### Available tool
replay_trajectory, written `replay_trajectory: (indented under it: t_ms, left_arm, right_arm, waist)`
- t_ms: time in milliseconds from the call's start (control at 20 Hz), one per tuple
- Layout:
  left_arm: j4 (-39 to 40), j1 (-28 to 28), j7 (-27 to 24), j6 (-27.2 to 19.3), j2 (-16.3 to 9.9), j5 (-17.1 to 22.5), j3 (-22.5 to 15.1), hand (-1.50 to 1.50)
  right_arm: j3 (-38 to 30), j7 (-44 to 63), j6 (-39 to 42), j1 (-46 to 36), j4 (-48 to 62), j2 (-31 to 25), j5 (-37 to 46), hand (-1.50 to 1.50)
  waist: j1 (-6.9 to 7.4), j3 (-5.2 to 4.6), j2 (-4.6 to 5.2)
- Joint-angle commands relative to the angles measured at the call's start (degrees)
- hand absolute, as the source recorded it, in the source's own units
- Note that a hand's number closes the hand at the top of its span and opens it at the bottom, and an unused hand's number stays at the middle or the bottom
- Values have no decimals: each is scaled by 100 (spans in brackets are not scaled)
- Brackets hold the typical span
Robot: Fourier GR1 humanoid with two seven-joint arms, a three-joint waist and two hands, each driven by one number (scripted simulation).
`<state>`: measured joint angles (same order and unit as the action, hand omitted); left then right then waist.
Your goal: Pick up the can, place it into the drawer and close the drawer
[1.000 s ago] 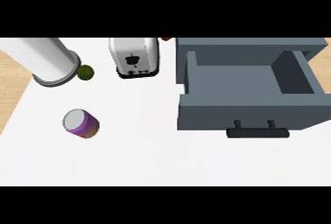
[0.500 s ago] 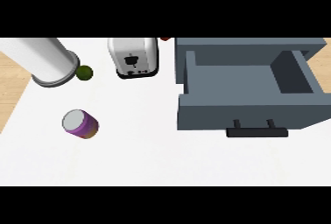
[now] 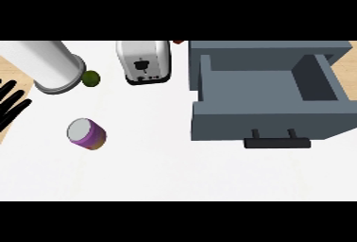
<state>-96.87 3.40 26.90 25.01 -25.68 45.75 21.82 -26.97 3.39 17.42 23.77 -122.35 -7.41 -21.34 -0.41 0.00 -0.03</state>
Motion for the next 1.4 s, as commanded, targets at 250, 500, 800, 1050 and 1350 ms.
replay_trajectory:
  t_ms: [250, 500, 800, 1050, 1350]
  left_arm:
    - [790, 381, -599, -23, 571, -1117, -455, -150]
    - [1456, 455, -1156, 175, 594, -1682, -399, -150]
    - [2234, 810, -1685, 104, 785, -2217, -532, -150]
    - [3353, 621, -3184, 543, 640, -2832, -272, -150]
    - [4464, 1079, -3712, 355, 553, -3250, -290, -150]
  right_arm:
    - [-427, 350, 284, -21, -190, 14, -303, -150]
    - [-719, 418, 579, 253, -381, 65, -491, -150]
    - [-735, 190, 735, -207, 160, 107, -190, -150]
    - [-954, 23, 1015, 89, 145, 290, -374, -150]
    - [-1300, 770, 902, -72, -197, -82, -932, -150]
  waist:
    - [-2, -1, 2]
    - [-24, -3, 3]
    - [-2, -1, 5]
    - [-27, -4, 11]
    - [-39, -6, 12]
